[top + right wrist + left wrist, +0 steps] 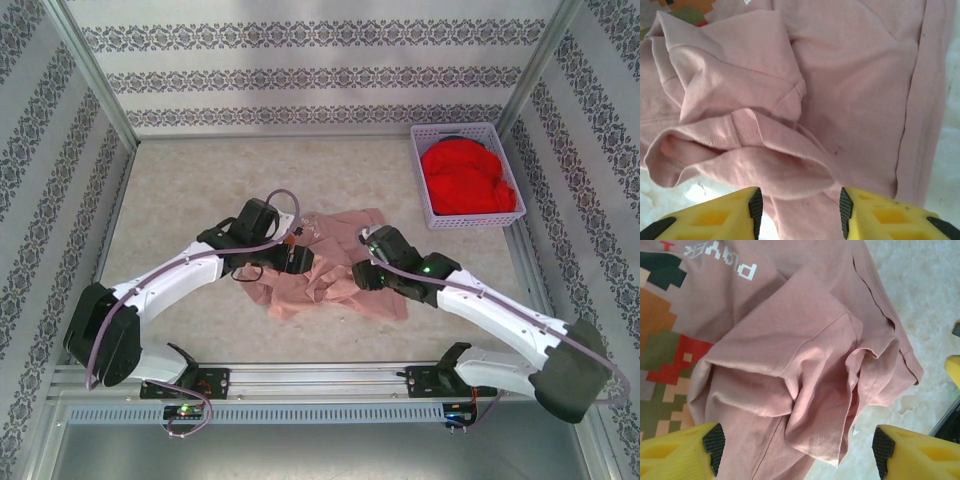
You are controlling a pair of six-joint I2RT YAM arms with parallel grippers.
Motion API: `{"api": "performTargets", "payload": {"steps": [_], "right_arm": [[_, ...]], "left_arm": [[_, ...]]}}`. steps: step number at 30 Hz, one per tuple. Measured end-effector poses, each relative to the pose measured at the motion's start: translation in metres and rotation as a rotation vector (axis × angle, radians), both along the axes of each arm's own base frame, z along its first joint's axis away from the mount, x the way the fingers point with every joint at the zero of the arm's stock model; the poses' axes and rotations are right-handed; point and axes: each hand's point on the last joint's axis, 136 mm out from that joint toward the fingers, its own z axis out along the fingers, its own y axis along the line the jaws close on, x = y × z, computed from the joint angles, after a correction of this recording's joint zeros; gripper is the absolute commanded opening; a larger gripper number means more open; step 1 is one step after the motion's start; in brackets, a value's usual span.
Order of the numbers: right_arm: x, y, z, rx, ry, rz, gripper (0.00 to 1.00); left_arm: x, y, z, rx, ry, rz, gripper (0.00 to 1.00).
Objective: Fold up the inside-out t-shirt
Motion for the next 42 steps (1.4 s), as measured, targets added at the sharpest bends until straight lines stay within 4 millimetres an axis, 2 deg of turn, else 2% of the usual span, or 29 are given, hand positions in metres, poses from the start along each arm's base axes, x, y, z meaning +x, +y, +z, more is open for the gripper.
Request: {"api": "performTargets", "payload": {"steps": [6, 9, 10, 14, 17, 20, 23, 26, 29, 31, 33, 38, 42], "right_arm": [[0.015, 0.015, -0.032, -0.081, 0.046, 0.052, 0.56], [0.02, 0.019, -0.044, -0.112, 0.064, 0.071, 0.54], [0.022, 0.02, -0.046, -0.121, 0.066, 0.076, 0.5], [0.032, 0.026, -0.05, -0.158, 0.053, 0.089, 0.12], [0.037, 0.028, -0.045, -0.159, 0.037, 0.091, 0.0], [0.037, 0.03, -0.034, -0.111, 0.032, 0.093, 0.0], [0.036, 0.032, -0.017, -0.012, 0.04, 0.093, 0.0], [0.035, 0.034, 0.001, 0.093, 0.054, 0.095, 0.0], [0.033, 0.035, 0.013, 0.183, 0.078, 0.094, 0.0], [0.032, 0.035, 0.019, 0.238, 0.101, 0.093, 0.0], [0.031, 0.036, 0.024, 0.29, 0.123, 0.09, 0.0], [0.032, 0.037, 0.04, 0.432, 0.175, 0.095, 0.0], [0.032, 0.033, 0.05, 0.508, 0.203, 0.1, 0.0]], "left_arm": [[0.002, 0.004, 0.004, 0.01, -0.02, 0.018, 0.79], [0.003, 0.005, 0.003, 0.014, -0.02, 0.028, 0.79], [0.004, 0.005, 0.004, 0.016, -0.022, 0.032, 0.79], [0.003, 0.007, 0.004, 0.015, -0.018, 0.045, 0.78], [-0.002, 0.007, 0.0, 0.0, -0.006, 0.045, 0.78], [-0.014, 0.0, -0.005, -0.029, 0.01, 0.016, 0.79], [-0.026, -0.017, -0.003, -0.053, 0.001, -0.044, 0.79], [-0.026, -0.032, -0.002, -0.065, -0.018, -0.078, 0.79], [-0.019, -0.043, -0.009, -0.056, -0.015, -0.097, 0.76], [-0.016, -0.051, -0.017, -0.042, -0.007, -0.114, 0.7], [-0.015, -0.057, -0.025, -0.025, -0.001, -0.132, 0.61], [-0.008, -0.067, -0.03, -0.01, -0.016, -0.164, 0.27], [-0.005, -0.067, -0.023, -0.021, -0.035, -0.172, 0.16]]}}
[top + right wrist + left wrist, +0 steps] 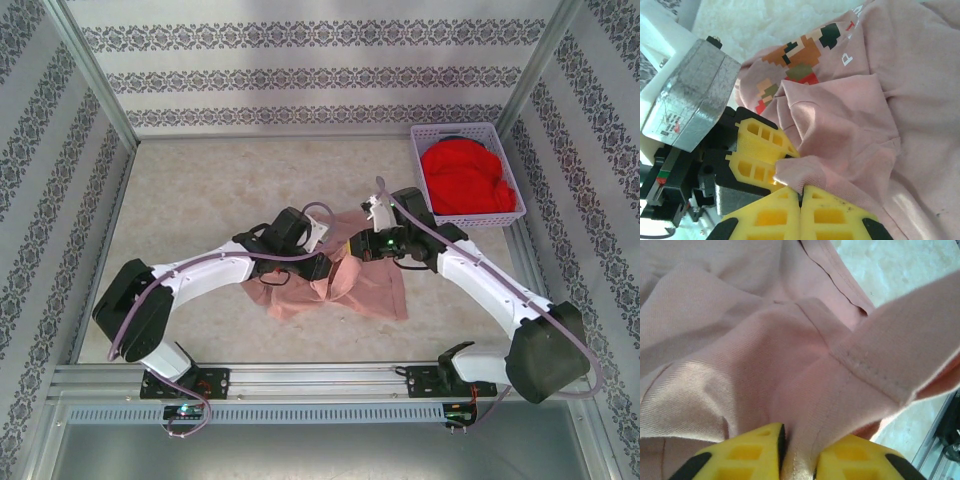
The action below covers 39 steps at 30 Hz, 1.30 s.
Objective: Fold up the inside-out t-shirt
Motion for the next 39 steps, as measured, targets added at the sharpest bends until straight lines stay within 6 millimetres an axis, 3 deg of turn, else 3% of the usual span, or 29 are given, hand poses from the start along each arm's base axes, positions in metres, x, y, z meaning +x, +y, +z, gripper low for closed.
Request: {"api": "performTargets", "payload": {"steps": [6, 10, 15, 18, 21, 23, 27, 32, 35, 39], "right_arm": [[-0.005, 0.01, 0.014, 0.089, 0.012, 0.039, 0.0], [-0.006, 0.04, 0.033, 0.199, -0.001, 0.082, 0.0], [-0.01, 0.095, 0.03, 0.297, 0.045, 0.139, 0.0], [-0.009, 0.128, 0.008, 0.318, 0.121, 0.15, 0.0], [-0.003, 0.143, -0.01, 0.325, 0.177, 0.137, 0.0], [0.001, 0.146, -0.017, 0.325, 0.198, 0.125, 0.0], [0.006, 0.146, -0.014, 0.33, 0.19, 0.118, 0.0], [0.014, 0.137, -0.007, 0.335, 0.173, 0.1, 0.0], [0.019, 0.13, 0.0, 0.34, 0.154, 0.086, 0.0], [0.02, 0.126, 0.008, 0.346, 0.132, 0.087, 0.0]], "left_arm": [[0.003, 0.028, 0.04, -0.065, -0.061, 0.056, 0.11], [0.008, 0.061, 0.061, -0.028, -0.128, 0.157, 0.21], [0.016, 0.117, 0.056, 0.156, -0.177, 0.36, 0.57], [0.009, 0.144, 0.045, 0.243, -0.185, 0.441, 0.63], [-0.009, 0.159, 0.037, 0.24, -0.186, 0.463, 0.66], [-0.021, 0.157, 0.035, 0.176, -0.179, 0.441, 0.69], [-0.038, 0.132, 0.032, 0.022, -0.144, 0.338, 0.73], [-0.038, 0.099, 0.031, -0.102, -0.103, 0.225, 0.75], [-0.033, 0.087, 0.028, -0.142, -0.081, 0.192, 0.71], [-0.025, 0.08, 0.025, -0.171, -0.058, 0.192, 0.58]]}}
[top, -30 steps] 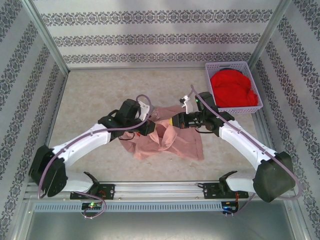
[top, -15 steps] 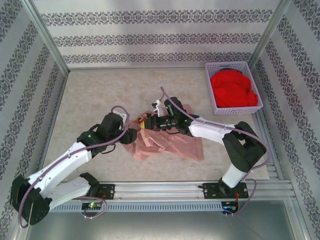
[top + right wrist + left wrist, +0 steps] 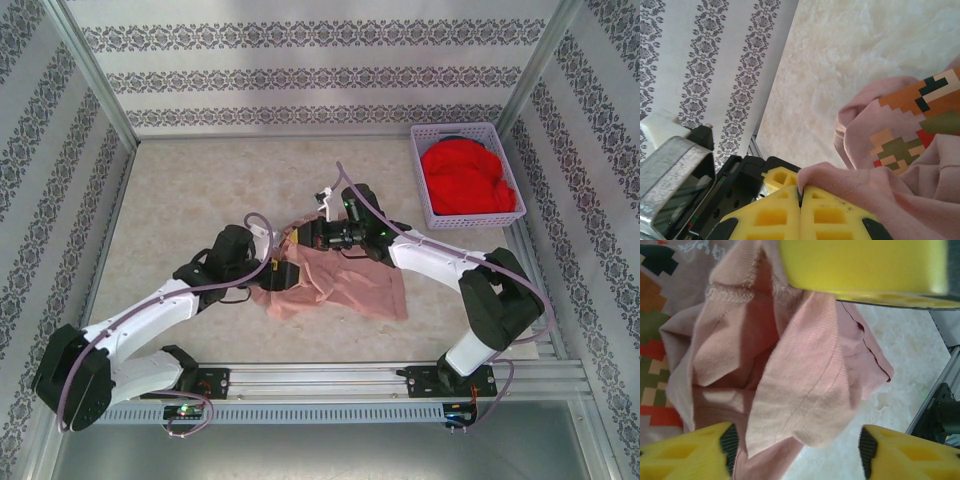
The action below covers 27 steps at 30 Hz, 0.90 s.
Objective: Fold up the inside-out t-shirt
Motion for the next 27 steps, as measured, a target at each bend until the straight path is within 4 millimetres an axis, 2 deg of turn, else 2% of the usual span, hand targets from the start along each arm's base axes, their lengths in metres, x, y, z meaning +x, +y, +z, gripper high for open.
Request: {"api": "performTargets", "payload": {"steps": [2, 6, 8, 11, 15, 16, 17, 18, 19, 20, 21, 24, 25, 27], "right_arm": [[0.0, 0.0, 0.0, -0.002, -0.001, 0.001, 0.0], [-0.001, 0.0, 0.0, -0.003, -0.001, 0.002, 0.0], [-0.001, 0.0, 0.0, -0.003, -0.003, 0.003, 0.0], [-0.001, 0.0, 0.0, -0.003, -0.003, 0.003, 0.0], [-0.001, 0.0, 0.0, -0.003, -0.003, 0.003, 0.0], [0.0, -0.001, -0.001, -0.005, -0.001, 0.001, 0.04], [0.001, -0.003, -0.001, -0.011, 0.002, -0.008, 0.19], [0.002, -0.007, -0.003, -0.024, 0.012, -0.023, 0.32], [0.005, -0.013, -0.005, -0.042, 0.021, -0.048, 0.4], [0.01, -0.025, -0.008, -0.071, 0.031, -0.091, 0.58], [0.016, -0.042, -0.012, -0.115, 0.038, -0.151, 0.64], [0.022, -0.114, -0.026, -0.293, 0.046, -0.37, 0.66], [0.017, -0.138, -0.031, -0.355, 0.051, -0.434, 0.66], [-0.002, -0.171, -0.047, -0.467, 0.089, -0.509, 0.67]], "left_arm": [[0.004, -0.004, 0.001, -0.019, 0.004, -0.003, 0.55], [0.007, -0.011, 0.005, -0.057, 0.012, -0.016, 0.55], [0.009, -0.014, 0.011, -0.078, -0.003, -0.019, 0.51], [0.011, -0.016, 0.018, -0.099, -0.012, -0.02, 0.38], [0.014, -0.02, 0.019, -0.11, -0.007, -0.023, 0.13], [0.015, -0.02, 0.018, -0.109, -0.005, -0.02, 0.08], [0.016, -0.019, 0.018, -0.106, -0.006, -0.018, 0.0], [0.017, -0.017, 0.018, -0.104, -0.006, -0.009, 0.0], [0.019, -0.013, 0.018, -0.098, -0.007, 0.009, 0.0], [0.022, -0.006, 0.018, -0.089, -0.003, 0.038, 0.0], [0.026, 0.005, 0.019, -0.079, 0.003, 0.08, 0.0], [0.036, 0.044, 0.028, -0.065, 0.003, 0.229, 0.0], [0.038, 0.057, 0.033, -0.061, -0.002, 0.279, 0.0], [0.039, 0.077, 0.043, -0.053, -0.012, 0.348, 0.0]]}}
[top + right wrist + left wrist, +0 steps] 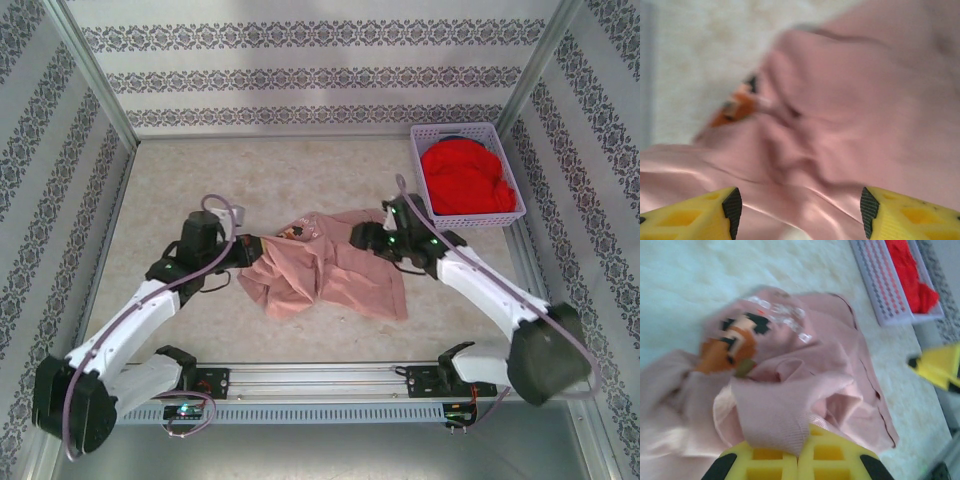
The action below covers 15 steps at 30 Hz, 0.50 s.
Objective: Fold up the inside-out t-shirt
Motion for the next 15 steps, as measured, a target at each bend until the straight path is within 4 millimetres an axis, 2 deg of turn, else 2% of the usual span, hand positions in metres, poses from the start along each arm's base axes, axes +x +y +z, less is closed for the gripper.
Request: {"api": "performTargets", "payload": {"steps": [3, 6, 10, 15], "right_arm": [[-0.034, -0.034, -0.038, -0.15, 0.14, -0.059, 0.67], [-0.064, -0.057, -0.069, -0.285, 0.272, -0.086, 0.65], [-0.09, -0.066, -0.093, -0.462, 0.375, -0.051, 0.54], [-0.104, -0.076, -0.116, -0.597, 0.462, -0.029, 0.39]], "left_arm": [[0.003, 0.021, 0.016, 0.01, -0.006, 0.073, 0.0], [0.008, 0.033, 0.025, 0.012, -0.002, 0.115, 0.0], [0.013, 0.041, 0.025, 0.019, 0.031, 0.143, 0.0], [0.019, 0.054, 0.031, 0.018, 0.044, 0.179, 0.0]]}}
